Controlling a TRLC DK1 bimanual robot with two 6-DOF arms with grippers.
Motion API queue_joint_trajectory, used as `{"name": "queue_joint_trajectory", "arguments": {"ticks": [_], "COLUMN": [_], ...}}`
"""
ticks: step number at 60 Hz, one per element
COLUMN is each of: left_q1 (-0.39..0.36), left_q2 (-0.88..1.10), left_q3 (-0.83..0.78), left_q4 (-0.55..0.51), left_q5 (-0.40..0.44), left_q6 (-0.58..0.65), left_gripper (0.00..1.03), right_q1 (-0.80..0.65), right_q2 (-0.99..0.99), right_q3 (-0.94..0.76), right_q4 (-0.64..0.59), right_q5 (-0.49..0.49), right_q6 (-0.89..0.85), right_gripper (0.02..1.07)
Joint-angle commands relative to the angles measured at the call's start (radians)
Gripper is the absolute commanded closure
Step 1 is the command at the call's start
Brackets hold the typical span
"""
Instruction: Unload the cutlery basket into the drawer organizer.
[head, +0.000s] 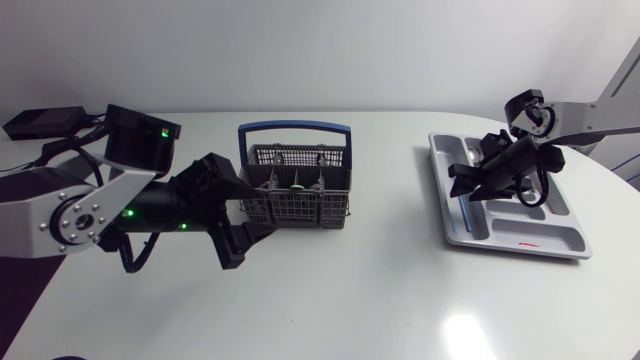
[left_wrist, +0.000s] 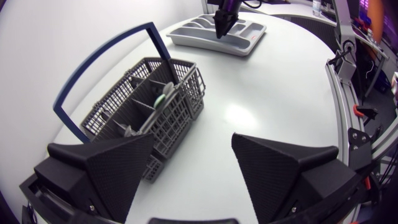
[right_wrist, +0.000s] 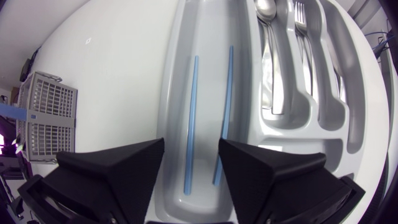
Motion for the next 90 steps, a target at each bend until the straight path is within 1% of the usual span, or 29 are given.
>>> {"name": "queue_joint_trajectory", "arguments": {"ticks": [1, 8, 13, 14, 17, 18, 20, 23, 26, 29, 34, 37, 41, 50, 54, 60, 64, 67, 69, 74, 76, 86, 90], "left_q1": [0.016, 0.02, 0.017, 0.014, 0.009, 0.008, 0.003, -0.001, -0.003, -0.006, -0.006, -0.012, -0.017, -0.018, -0.018, -0.021, -0.023, -0.023, -0.024, -0.029, -0.03, -0.043, -0.047], "left_q2": [0.038, 0.072, 0.101, 0.114, 0.132, 0.143, 0.157, 0.175, 0.198, 0.221, 0.249, 0.27, 0.292, 0.335, 0.353, 0.379, 0.394, 0.407, 0.411, 0.439, 0.445, 0.46, 0.473], "left_q3": [0.054, 0.094, 0.113, 0.117, 0.127, 0.131, 0.14, 0.151, 0.168, 0.186, 0.212, 0.226, 0.243, 0.283, 0.303, 0.329, 0.346, 0.357, 0.36, 0.369, 0.37, 0.38, 0.394], "left_q4": [0.011, 0.011, 0.016, 0.022, 0.023, 0.023, 0.025, 0.036, 0.046, 0.051, 0.054, 0.056, 0.057, 0.054, 0.049, 0.046, 0.045, 0.045, 0.045, 0.045, 0.045, 0.036, 0.025], "left_q5": [-0.002, -0.002, -0.002, -0.002, -0.002, -0.002, -0.003, -0.005, -0.016, -0.023, -0.031, -0.039, -0.052, -0.058, -0.06, -0.062, -0.062, -0.063, -0.062, -0.063, -0.065, -0.069, -0.081], "left_q6": [0.059, 0.15, 0.21, 0.231, 0.259, 0.279, 0.305, 0.328, 0.351, 0.374, 0.395, 0.423, 0.449, 0.489, 0.504, 0.529, 0.533, 0.539, 0.544, 0.567, 0.57, 0.587, 0.595], "left_gripper": [0.16, 0.17, 0.25, 0.28, 0.3, 0.33, 0.37, 0.4, 0.4, 0.44, 0.44, 0.47, 0.47, 0.52, 0.53, 0.62, 0.63, 0.66, 0.67, 0.76, 0.77, 0.79, 0.87], "right_q1": [0.02, 0.038, 0.052, 0.055, 0.064, 0.069, 0.08, 0.098, 0.121, 0.144, 0.185, 0.224, 0.271, 0.377, 0.417, 0.472, 0.501, 0.518, 0.528, 0.54, 0.54, 0.541, 0.54], "right_q2": [-0.077, -0.14, -0.16, -0.163, -0.173, -0.178, -0.189, -0.204, -0.224, -0.242, -0.269, -0.293, -0.319, -0.368, -0.384, -0.4, -0.411, -0.416, -0.417, -0.419, -0.419, -0.417, -0.417], "right_q3": [-0.046, -0.105, -0.146, -0.152, -0.175, -0.186, -0.203, -0.226, -0.252, -0.272, -0.296, -0.319, -0.342, -0.378, -0.385, -0.398, -0.405, -0.408, -0.414, -0.417, -0.416, -0.419, -0.424], "right_q4": [0.004, 0.021, 0.03, 0.033, 0.044, 0.049, 0.058, 0.069, 0.084, 0.095, 0.105, 0.118, 0.131, 0.151, 0.156, 0.165, 0.167, 0.17, 0.176, 0.182, 0.184, 0.185, 0.188], "right_q5": [0.006, 0.006, 0.004, 0.003, 0.003, 0.003, 0.001, 0.001, 0.003, 0.004, 0.015, 0.016, 0.024, 0.076, 0.095, 0.119, 0.125, 0.137, 0.147, 0.154, 0.154, 0.156, 0.154], "right_q6": [-0.017, -0.048, -0.066, -0.071, -0.074, -0.077, -0.083, -0.085, -0.085, -0.086, -0.086, -0.091, -0.097, -0.1, -0.1, -0.1, -0.098, -0.098, -0.098, -0.1, -0.101, -0.109, -0.112], "right_gripper": [0.12, 0.12, 0.12, 0.12, 0.12, 0.12, 0.12, 0.12, 0.12, 0.12, 0.12, 0.12, 0.12, 0.12, 0.12, 0.12, 0.12, 0.12, 0.12, 0.12, 0.12, 0.12, 0.12]}}
